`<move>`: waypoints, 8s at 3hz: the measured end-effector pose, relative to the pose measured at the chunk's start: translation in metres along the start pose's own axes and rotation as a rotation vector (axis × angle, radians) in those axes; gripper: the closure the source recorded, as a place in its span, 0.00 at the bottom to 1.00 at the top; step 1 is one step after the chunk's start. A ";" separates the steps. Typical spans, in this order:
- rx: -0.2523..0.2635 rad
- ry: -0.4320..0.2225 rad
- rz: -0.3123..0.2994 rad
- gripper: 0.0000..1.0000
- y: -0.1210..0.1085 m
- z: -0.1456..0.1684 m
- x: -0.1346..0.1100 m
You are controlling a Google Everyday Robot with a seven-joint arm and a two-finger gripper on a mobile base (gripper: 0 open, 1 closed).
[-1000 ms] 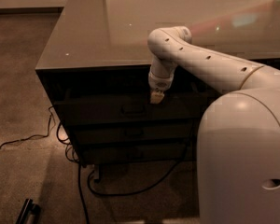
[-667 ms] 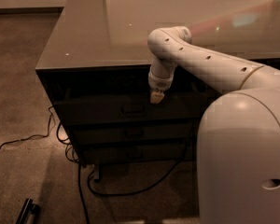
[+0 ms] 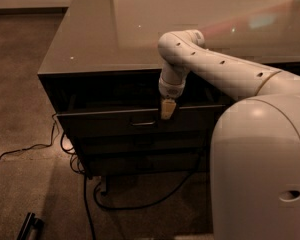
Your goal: Open top drawer
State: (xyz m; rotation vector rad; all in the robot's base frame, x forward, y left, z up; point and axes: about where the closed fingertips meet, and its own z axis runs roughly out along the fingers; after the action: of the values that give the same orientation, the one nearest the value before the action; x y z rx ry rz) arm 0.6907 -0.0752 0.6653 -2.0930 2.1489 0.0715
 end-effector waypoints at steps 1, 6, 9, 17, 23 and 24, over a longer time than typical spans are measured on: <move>0.003 -0.017 -0.021 0.00 0.009 0.003 0.004; -0.035 0.001 0.046 0.65 0.100 0.021 0.063; -0.062 -0.151 0.062 0.62 0.125 0.014 0.078; 0.048 -0.208 -0.140 0.65 0.209 0.004 0.057; 0.085 -0.210 -0.178 0.00 0.215 -0.009 0.042; 0.128 -0.195 -0.213 0.00 0.200 -0.029 0.029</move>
Offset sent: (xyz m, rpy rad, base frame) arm -0.0631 -0.0354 -0.0202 -0.0092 -0.0072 0.0108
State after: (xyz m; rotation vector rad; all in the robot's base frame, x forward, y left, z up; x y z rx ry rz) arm 0.4888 -0.1019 0.6770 -2.1305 1.7643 0.1075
